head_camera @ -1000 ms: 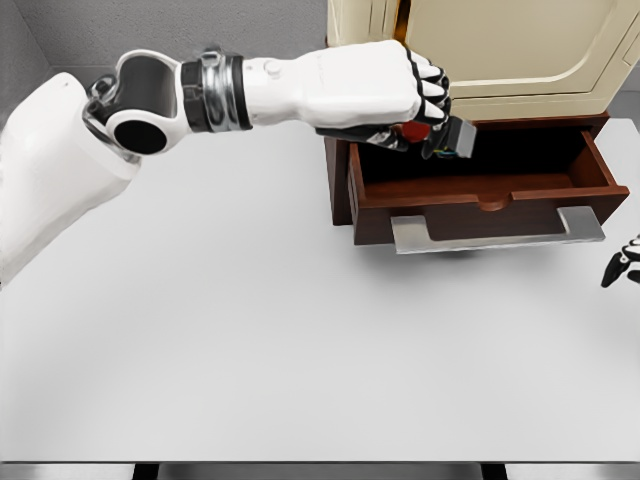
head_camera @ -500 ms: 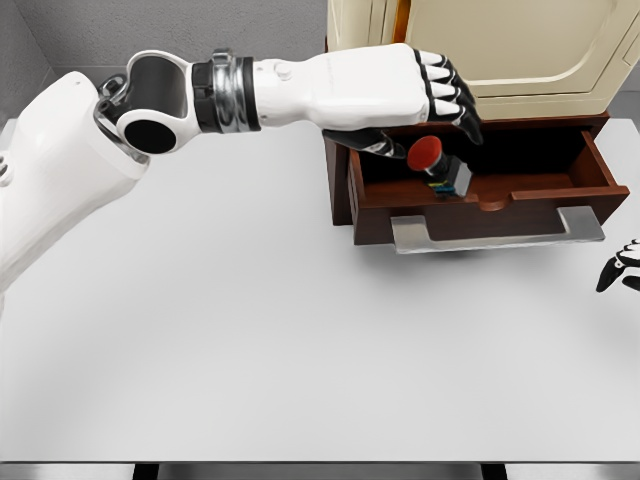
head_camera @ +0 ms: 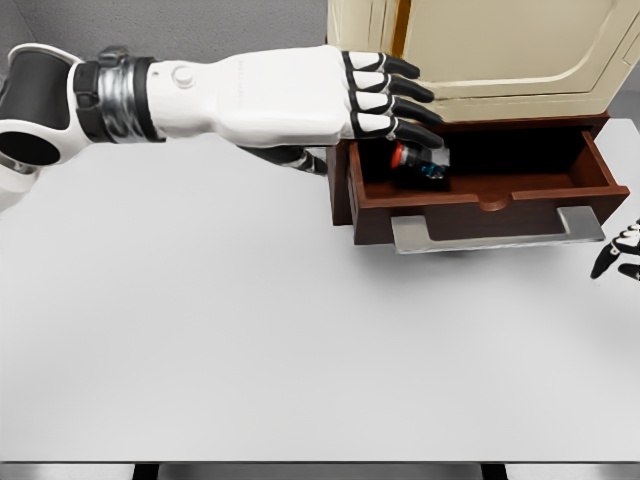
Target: Put the switch into the drawer with left arm, and close the drawer with right arm
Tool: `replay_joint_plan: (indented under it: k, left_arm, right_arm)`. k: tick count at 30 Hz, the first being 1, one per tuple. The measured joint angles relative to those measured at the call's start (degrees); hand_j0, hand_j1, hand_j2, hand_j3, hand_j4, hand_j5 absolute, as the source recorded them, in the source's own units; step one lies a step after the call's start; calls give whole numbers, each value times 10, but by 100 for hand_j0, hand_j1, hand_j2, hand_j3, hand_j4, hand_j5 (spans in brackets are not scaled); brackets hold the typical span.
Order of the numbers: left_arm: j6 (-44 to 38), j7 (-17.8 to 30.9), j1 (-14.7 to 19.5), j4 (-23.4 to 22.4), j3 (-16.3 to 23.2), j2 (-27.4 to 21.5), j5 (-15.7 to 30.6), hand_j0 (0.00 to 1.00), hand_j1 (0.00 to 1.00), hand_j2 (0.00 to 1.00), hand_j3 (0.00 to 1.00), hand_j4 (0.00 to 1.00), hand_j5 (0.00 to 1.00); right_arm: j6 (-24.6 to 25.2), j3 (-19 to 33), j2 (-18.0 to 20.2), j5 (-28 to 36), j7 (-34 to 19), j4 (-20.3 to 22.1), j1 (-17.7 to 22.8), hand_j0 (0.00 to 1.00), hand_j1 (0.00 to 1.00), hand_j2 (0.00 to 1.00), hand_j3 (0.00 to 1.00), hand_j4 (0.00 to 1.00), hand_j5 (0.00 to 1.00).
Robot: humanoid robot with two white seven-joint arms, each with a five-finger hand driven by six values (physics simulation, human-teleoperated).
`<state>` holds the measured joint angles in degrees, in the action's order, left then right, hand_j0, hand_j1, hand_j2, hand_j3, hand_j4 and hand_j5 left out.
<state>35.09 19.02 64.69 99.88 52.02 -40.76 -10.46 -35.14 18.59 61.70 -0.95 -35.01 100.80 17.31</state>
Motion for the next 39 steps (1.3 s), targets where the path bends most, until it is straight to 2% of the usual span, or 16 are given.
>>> replay_joint_plan:
  k: [2, 3, 5, 6, 7, 10, 17, 27, 30, 39]
  left_arm:
    - [0, 0, -12, 3, -1, -65, 9, 100, 100, 100, 100, 100, 100]
    - [0, -1, -30, -2, -2, -94, 17, 100, 100, 100, 100, 100, 100]
    - [0, 0, -68, -38, -3, -135, 33, 100, 100, 100, 100, 100, 100]
    - [0, 1, -89, -56, -3, -147, 36, 100, 100, 100, 100, 100, 100]
    - [1, 2, -127, -73, -3, -154, 37, 100, 100, 100, 100, 100, 100]
    - [0, 4, -146, -99, -1, -158, 30, 100, 100, 100, 100, 100, 100]
    - [0, 5, -146, -114, -1, -154, 2, 100, 100, 100, 100, 100, 100]
    - [0, 5, -147, -116, -1, -152, -1, 100, 100, 100, 100, 100, 100]
    - [0, 5, -147, -115, -1, -152, 0, 100, 100, 100, 100, 100, 100]
    - [0, 5, -147, -115, 0, -152, 0, 100, 100, 100, 100, 100, 100]
  right_arm:
    - [0, -17, 7, -1, 0, 0, -8, 48, 48, 48, 48, 48, 48]
    - [0, -25, 10, -3, 0, 0, -14, 48, 48, 48, 48, 48, 48]
    - [14, -35, 14, 7, 0, -2, -20, 49, 49, 49, 49, 49, 49]
    - [18, -38, 17, 9, 0, -2, -22, 49, 49, 49, 49, 49, 49]
    - [15, -42, 19, 5, -1, -2, -30, 49, 49, 49, 49, 49, 49]
    - [17, -59, 23, 2, -5, -3, -55, 49, 49, 49, 49, 49, 49]
    - [2, -82, 23, -4, -1, -3, -59, 49, 49, 49, 49, 49, 49]
    - [0, -92, 22, -3, 0, -4, -96, 50, 50, 50, 50, 50, 50]
    - [20, -103, 23, 10, -8, -6, -101, 50, 50, 50, 50, 50, 50]
    - [1, -136, 20, 1, 0, -7, -141, 50, 50, 50, 50, 50, 50]
